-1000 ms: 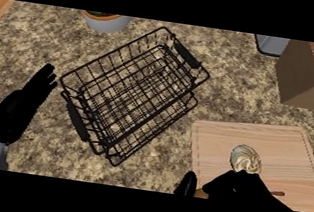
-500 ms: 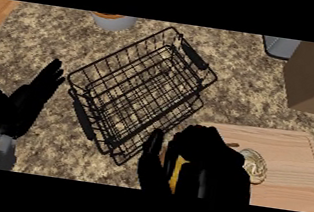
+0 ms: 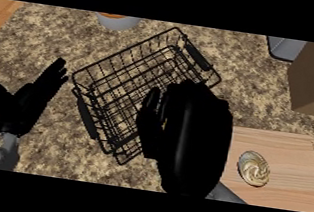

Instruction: Pick the pear from the cutting board and place it in the tiered basket

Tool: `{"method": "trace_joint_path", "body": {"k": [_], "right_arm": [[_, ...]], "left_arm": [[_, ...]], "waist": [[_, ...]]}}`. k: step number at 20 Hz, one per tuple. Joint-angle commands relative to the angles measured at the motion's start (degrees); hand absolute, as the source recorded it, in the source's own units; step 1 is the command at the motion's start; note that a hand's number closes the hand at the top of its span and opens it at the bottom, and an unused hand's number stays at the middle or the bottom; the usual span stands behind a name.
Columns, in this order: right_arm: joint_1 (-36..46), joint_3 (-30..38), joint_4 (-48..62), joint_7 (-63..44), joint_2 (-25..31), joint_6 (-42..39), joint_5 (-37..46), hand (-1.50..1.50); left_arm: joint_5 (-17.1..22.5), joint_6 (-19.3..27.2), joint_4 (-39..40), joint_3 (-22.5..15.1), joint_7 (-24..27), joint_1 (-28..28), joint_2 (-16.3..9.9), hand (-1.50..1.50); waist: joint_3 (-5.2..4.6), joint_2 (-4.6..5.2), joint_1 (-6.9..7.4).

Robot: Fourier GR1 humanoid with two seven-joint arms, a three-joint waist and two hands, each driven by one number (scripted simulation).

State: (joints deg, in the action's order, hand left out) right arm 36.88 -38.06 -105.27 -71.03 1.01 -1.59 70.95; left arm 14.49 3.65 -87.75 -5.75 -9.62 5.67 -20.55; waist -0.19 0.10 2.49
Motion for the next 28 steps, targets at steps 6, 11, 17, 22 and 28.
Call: {"method": "trace_joint_path", "body": {"k": [6,11,17,22,28], "right_arm": [[7.0,0.3,13.3,-13.9,-1.0,7.2,-2.2,1.5],[11.7,2.1,22.4,-12.1,-1.0,10.9,-1.7,1.5],[13.6,4.0,25.2,-9.6,-1.0,21.0,2.4,-1.5],[15.3,2.8,29.0,-10.3,-1.0,20.6,0.3,-1.5],[15.7,7.2,28.1,-8.6,-1.0,29.6,0.0,-1.5]], "left_arm": [[-0.2,0.3,-1.1,0.8,-2.6,1.1,-0.3,0.0],[-1.5,1.3,0.9,-0.7,-1.6,1.9,2.3,0.0],[-1.7,0.1,0.3,0.5,-1.2,1.7,0.6,0.0],[-0.3,-0.9,0.1,0.7,-0.6,0.2,1.7,0.0],[-1.0,-0.9,0.8,0.6,-1.0,0.9,1.7,0.0]], "waist": [[0.15,-0.1,-0.37],[0.13,0.2,-0.38],[0.15,0.4,0.19],[0.13,0.1,-0.32],[0.19,0.16,-0.09]]}}
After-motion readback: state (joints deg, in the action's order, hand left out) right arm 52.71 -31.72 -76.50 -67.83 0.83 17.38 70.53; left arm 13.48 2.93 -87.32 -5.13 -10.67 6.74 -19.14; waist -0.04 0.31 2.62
